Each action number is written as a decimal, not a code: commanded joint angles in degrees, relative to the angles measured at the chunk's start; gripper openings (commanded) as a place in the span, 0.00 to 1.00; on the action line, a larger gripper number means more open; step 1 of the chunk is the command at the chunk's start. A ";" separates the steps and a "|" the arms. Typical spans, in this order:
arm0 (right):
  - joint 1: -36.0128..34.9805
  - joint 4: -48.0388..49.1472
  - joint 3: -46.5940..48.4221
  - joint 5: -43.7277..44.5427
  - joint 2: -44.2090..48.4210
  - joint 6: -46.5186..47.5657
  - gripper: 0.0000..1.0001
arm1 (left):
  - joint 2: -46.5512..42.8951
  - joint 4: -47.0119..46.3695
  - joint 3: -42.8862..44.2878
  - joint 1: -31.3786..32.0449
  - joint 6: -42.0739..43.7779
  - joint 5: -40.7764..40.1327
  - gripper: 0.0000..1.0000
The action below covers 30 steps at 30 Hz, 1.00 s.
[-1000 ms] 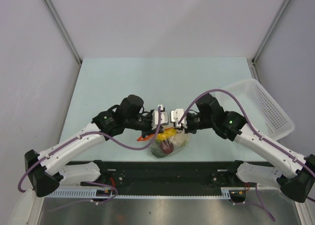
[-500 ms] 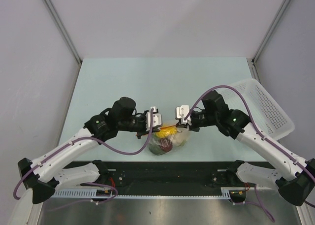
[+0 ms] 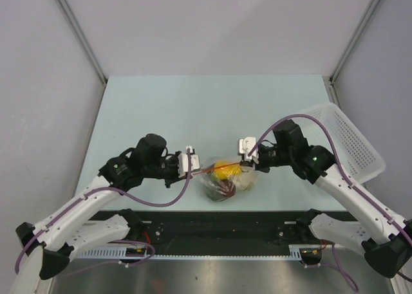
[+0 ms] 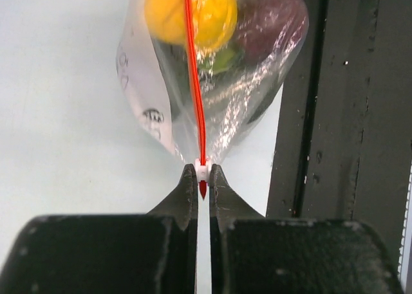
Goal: Place the food in the zip-top bag and seal the zipper
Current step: Zip the zipper food storage bag at the center of the board, then place the zipper food storage bag at the center of the board.
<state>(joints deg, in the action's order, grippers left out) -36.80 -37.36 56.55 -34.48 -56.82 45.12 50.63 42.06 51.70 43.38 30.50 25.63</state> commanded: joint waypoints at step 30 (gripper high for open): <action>0.51 31.59 0.85 7.06 -22.81 2.86 0.00 | 18.46 -12.97 5.46 -24.04 1.22 3.37 0.00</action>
<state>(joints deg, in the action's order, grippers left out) -33.17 -1.08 56.73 -24.34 -79.24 43.11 71.02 29.65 62.37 19.77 27.22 24.21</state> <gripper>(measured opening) 0.012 0.029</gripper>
